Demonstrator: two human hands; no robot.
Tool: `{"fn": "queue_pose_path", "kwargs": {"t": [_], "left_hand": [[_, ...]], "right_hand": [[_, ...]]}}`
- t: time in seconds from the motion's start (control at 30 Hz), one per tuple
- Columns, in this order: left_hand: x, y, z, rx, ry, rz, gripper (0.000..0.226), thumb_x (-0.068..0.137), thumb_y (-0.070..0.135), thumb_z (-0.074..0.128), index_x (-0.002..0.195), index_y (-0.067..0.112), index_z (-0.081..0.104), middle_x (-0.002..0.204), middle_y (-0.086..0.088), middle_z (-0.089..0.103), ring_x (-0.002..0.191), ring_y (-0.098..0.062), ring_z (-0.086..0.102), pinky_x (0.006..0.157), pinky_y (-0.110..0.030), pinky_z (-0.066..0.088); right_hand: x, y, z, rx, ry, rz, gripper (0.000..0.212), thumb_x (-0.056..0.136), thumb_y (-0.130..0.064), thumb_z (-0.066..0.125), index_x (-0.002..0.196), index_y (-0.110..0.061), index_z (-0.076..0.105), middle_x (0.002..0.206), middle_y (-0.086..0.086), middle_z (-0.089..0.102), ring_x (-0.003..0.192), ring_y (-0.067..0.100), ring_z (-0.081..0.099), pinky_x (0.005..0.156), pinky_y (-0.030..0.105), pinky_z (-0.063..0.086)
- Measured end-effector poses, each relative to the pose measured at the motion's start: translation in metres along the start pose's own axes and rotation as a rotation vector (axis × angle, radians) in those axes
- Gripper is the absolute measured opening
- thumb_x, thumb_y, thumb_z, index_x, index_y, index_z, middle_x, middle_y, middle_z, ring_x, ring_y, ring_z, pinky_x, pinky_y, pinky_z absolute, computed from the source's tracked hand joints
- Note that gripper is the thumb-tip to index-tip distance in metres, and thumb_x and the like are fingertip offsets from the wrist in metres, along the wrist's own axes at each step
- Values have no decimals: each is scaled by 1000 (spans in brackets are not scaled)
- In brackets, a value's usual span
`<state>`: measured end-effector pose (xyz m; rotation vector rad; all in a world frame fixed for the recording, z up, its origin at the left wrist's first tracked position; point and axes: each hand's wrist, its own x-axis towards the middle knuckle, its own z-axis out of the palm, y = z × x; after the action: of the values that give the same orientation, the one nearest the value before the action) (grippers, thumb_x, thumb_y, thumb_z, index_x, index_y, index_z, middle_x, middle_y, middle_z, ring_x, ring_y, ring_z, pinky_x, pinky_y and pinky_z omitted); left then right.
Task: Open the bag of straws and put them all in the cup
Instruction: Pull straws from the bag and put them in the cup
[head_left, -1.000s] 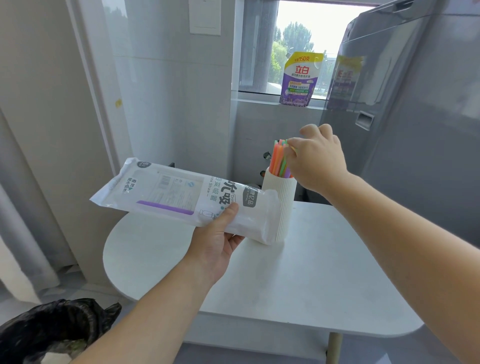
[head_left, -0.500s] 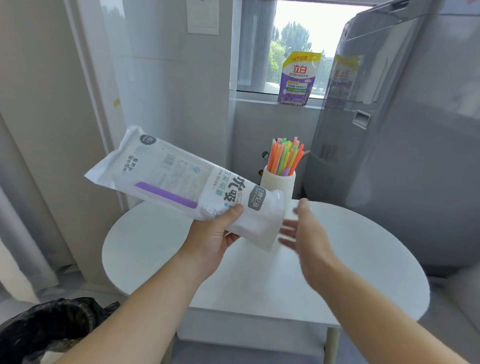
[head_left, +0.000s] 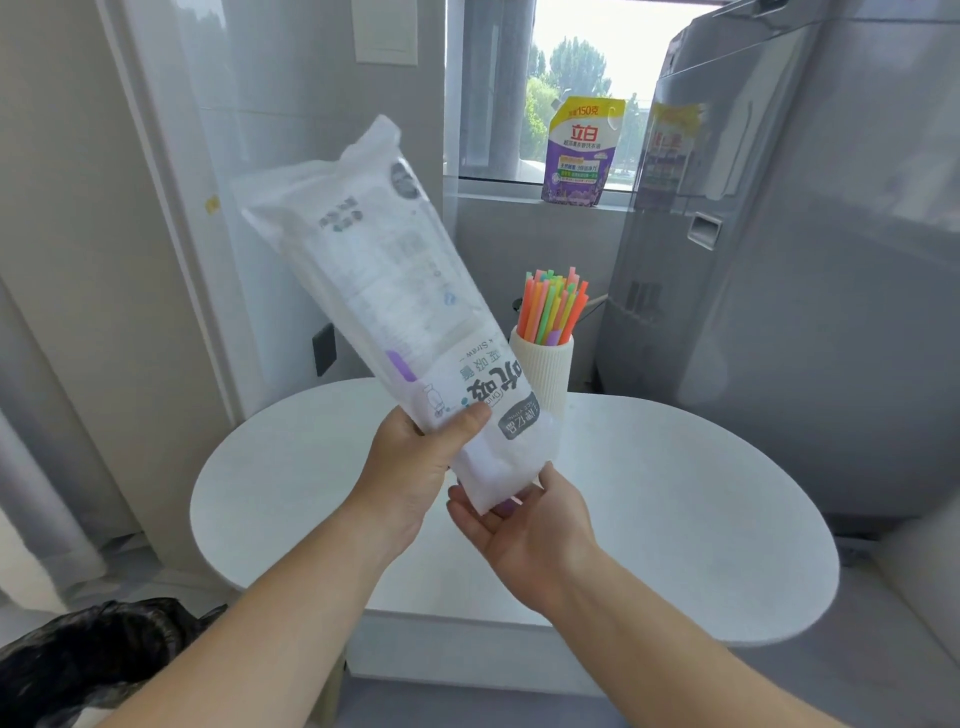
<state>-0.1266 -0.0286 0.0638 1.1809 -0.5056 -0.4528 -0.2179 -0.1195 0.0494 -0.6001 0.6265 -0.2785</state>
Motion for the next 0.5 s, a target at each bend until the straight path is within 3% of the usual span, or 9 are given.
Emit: {"fn": "queue_pose_path", "kwargs": {"t": [0.13, 0.23, 0.37, 0.5], "left_hand": [[4, 5, -6, -66, 149, 46, 32, 94, 14, 69, 126, 19, 68, 119, -1, 76, 111, -21, 72, 95, -44, 56], [6, 5, -12, -143, 254, 18, 28, 94, 16, 70, 121, 24, 69, 114, 3, 78, 105, -17, 74, 91, -40, 58], [11, 2, -21, -297, 374, -66, 24, 94, 21, 72, 118, 22, 69, 113, 0, 78, 100, -18, 75, 82, -37, 60], [13, 3, -27, -489, 438, -158, 24, 92, 28, 74, 115, 25, 69, 102, 4, 80, 84, -11, 77, 73, -29, 59]], "right_hand": [[4, -8, -6, -79, 10, -7, 44, 104, -37, 45, 109, 3, 63, 88, 19, 69, 79, 35, 68, 75, 43, 58], [6, -17, -11, -173, -51, -53, 23, 97, -23, 60, 101, 0, 64, 75, 12, 71, 64, 22, 64, 65, 32, 56], [7, -30, -14, -193, -112, -152, 4, 94, -3, 63, 98, -1, 64, 77, 12, 70, 63, 15, 66, 61, 24, 58], [5, -56, -10, -139, -102, -273, 11, 93, -14, 67, 100, -6, 65, 73, 5, 67, 60, 11, 67, 60, 22, 58]]}}
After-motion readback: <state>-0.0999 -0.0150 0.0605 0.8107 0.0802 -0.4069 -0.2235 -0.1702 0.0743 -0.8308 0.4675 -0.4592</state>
